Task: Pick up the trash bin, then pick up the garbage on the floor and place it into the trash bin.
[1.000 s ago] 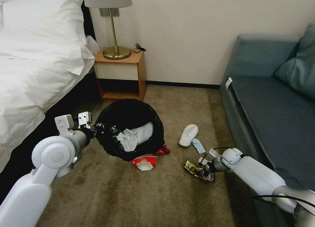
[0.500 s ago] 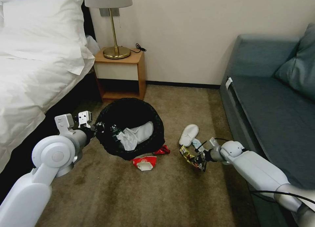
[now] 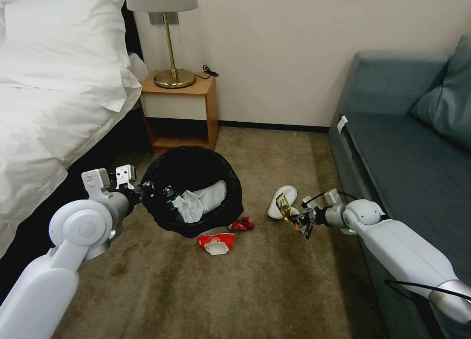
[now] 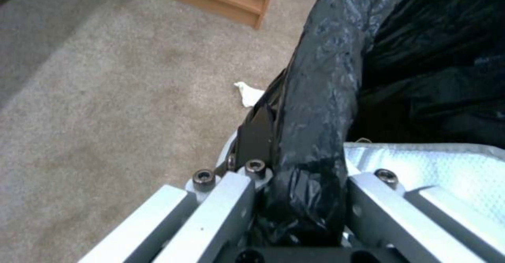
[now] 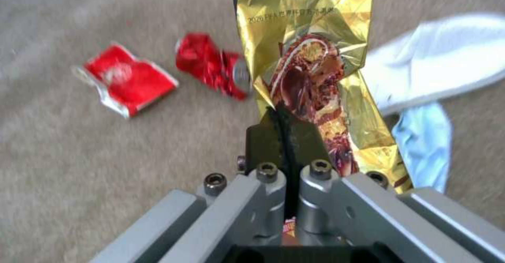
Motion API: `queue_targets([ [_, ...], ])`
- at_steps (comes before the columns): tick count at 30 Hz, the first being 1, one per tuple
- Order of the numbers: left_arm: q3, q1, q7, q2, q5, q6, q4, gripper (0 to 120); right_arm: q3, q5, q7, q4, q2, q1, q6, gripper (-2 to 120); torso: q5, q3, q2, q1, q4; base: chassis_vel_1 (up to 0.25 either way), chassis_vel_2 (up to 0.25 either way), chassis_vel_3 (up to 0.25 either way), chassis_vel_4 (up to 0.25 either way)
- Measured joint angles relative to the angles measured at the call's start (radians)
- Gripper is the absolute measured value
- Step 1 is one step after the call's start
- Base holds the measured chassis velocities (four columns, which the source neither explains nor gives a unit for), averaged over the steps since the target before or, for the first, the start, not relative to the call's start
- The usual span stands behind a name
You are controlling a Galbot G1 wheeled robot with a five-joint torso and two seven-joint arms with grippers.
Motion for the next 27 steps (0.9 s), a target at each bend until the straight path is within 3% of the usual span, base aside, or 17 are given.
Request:
queue_targets([
  [14,0.023,0.008,0.005,-0.009,0.015,0.0,0.029,3,0.172,0.09,0.056,0.198,-0.049,-0.052,-0.021,0,-0.0001,0.0,0.0,0.0,-0.0001,0.0,0.0,0.0,0.0],
  [27,0.045,0.003,0.009,-0.009,0.016,0.0,0.037,3,0.218,0.195,0.11,0.316,-0.052,-0.015,-0.022,0,-0.0001,0.0,0.0,0.0,0.0,0.0,0.0,0.0,0.0],
])
